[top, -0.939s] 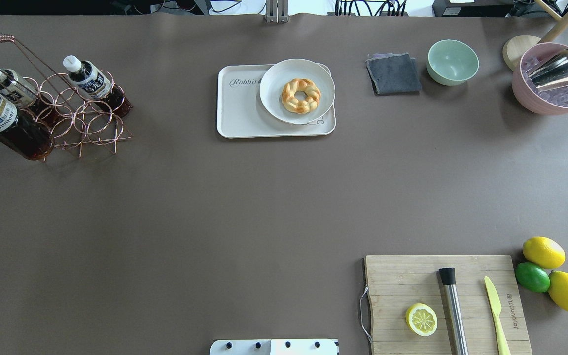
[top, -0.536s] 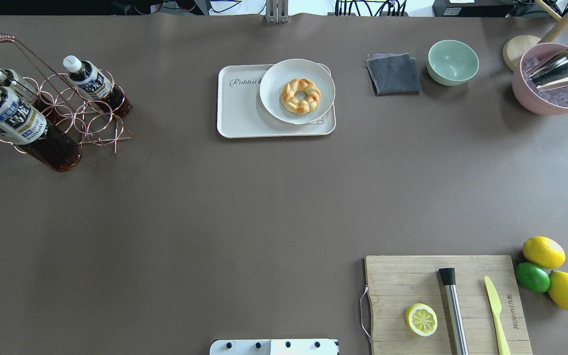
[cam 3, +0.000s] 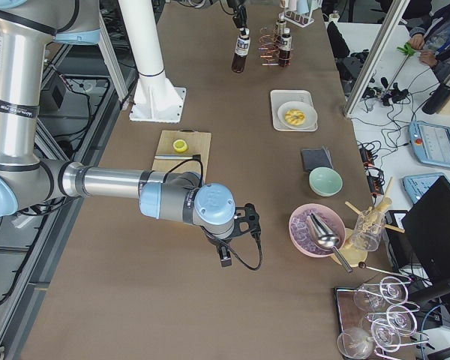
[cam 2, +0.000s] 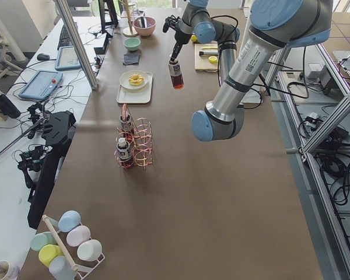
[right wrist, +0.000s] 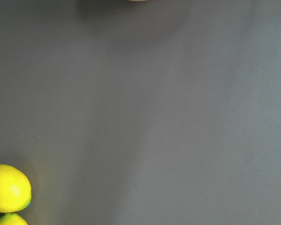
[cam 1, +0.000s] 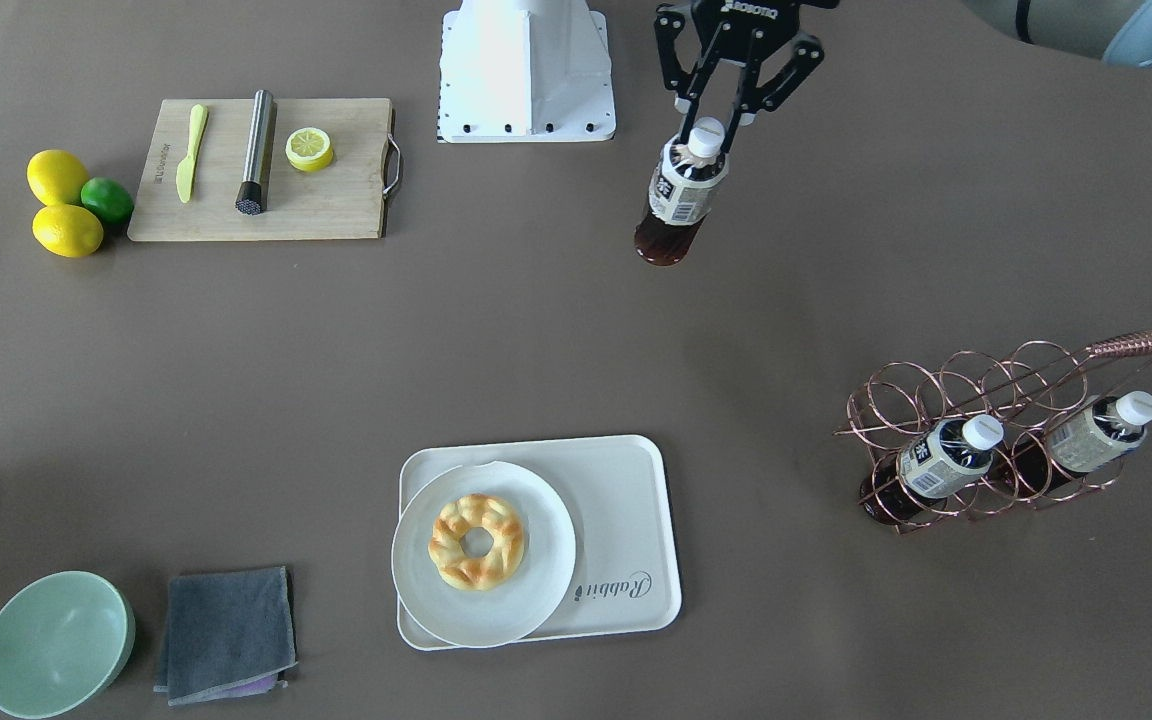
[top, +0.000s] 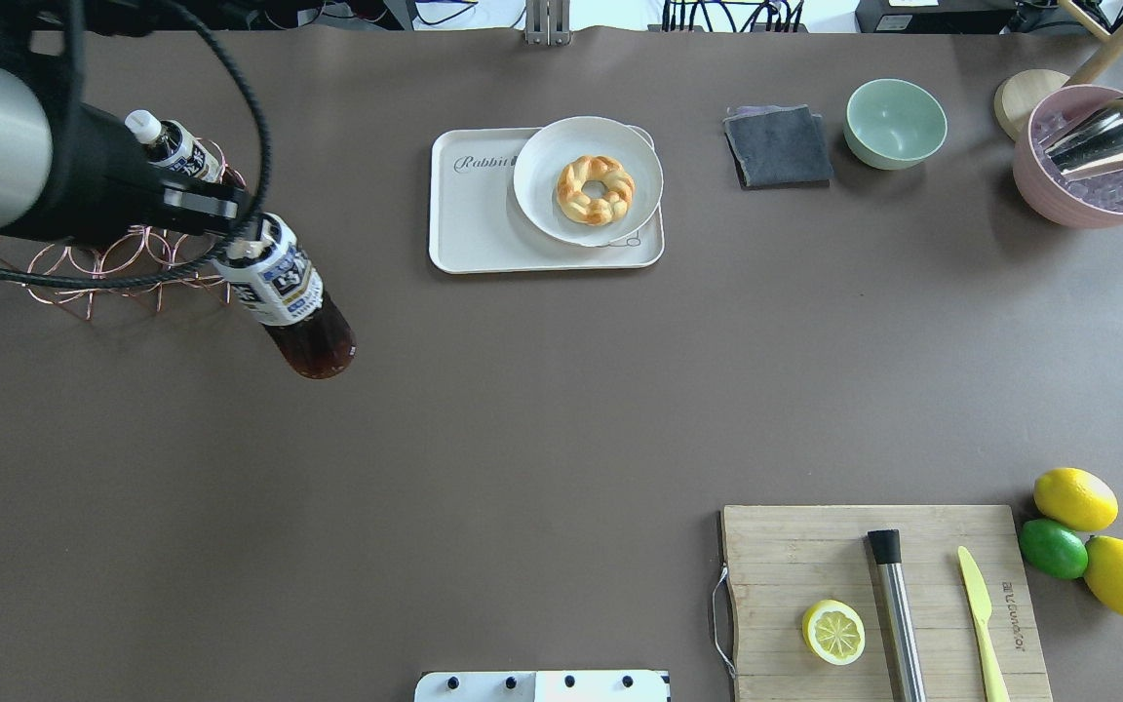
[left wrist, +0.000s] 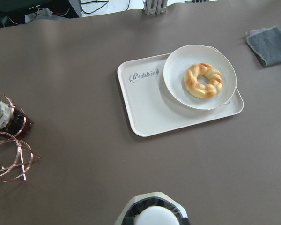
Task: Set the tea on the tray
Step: 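Carry the bottle to the table center and set it upright with the left gripper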
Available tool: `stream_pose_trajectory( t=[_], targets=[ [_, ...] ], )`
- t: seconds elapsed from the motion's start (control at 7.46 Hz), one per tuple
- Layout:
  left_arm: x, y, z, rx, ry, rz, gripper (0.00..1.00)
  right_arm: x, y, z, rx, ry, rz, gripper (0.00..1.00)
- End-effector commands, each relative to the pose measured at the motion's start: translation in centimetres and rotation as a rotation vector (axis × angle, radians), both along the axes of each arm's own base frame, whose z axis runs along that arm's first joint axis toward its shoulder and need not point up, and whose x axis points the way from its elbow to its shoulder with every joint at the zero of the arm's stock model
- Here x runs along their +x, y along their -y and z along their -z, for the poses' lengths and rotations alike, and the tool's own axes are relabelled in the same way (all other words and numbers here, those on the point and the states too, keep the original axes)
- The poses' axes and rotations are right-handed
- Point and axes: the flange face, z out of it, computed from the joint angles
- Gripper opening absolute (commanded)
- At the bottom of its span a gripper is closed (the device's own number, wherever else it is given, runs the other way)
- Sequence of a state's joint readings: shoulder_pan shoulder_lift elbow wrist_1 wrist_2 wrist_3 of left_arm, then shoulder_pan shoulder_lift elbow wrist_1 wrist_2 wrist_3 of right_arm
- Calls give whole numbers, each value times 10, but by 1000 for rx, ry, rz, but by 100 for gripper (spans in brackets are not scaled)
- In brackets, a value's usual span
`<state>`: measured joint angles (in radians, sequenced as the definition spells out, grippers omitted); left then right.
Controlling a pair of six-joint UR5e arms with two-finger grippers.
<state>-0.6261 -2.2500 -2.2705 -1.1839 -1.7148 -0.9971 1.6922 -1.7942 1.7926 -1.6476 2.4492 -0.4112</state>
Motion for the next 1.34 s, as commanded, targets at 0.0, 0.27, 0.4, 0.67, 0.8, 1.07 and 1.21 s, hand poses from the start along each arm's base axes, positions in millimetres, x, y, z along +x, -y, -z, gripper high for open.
stream_pose_trajectory(
  t=[0.0, 0.27, 0.4, 0.67, 0.8, 1.07, 1.21],
  targets=[
    [100, -9, 35, -55, 27, 18, 0, 0, -2, -2, -4, 1, -1, 100],
    [153, -20, 39, -56, 60, 1, 0, 0, -2, -2, -2, 1, 2, 100],
    [171, -27, 34, -51, 56, -17, 0, 0, -3, -2, -2, 1, 1, 100],
    [186, -28, 31, -54, 39, -6, 0, 0, -8, -7, -11, 2, 3, 100],
    [197, -26, 28, -66, 28, 1, 0, -1, -9, -8, -14, 1, 4, 100],
    [199, -26, 19, -68, 30, 2, 0, -1, -10, -12, -23, 2, 4, 100],
    [199, -26, 20, -66, 26, 1, 0, -1, -10, -12, -22, 1, 5, 100]
  ],
)
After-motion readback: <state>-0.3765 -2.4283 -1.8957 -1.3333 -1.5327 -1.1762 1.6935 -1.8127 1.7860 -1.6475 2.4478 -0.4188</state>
